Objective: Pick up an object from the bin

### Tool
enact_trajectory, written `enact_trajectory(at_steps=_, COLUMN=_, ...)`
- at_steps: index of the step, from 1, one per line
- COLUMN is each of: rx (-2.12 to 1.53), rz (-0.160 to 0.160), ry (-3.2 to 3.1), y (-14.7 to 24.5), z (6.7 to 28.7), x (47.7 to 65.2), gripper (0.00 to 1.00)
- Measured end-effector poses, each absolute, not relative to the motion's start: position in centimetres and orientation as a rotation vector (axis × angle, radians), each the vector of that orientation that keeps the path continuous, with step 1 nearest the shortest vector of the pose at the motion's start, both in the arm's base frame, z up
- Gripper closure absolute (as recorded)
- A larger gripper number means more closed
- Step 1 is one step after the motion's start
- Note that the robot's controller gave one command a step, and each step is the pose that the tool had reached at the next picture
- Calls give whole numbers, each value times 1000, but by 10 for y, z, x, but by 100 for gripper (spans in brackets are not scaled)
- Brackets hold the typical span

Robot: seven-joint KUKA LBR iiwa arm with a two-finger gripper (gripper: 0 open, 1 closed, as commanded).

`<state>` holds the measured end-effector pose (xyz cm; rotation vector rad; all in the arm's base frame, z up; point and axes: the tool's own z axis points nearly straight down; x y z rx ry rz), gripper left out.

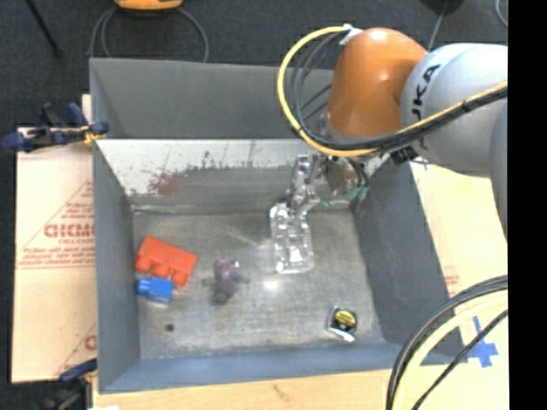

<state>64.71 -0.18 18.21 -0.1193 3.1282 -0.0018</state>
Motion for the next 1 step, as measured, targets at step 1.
enact_trajectory(at_steps=1, rx=-594, rz=-4, ry=3077, y=-37, z=264, x=642, gripper=100)
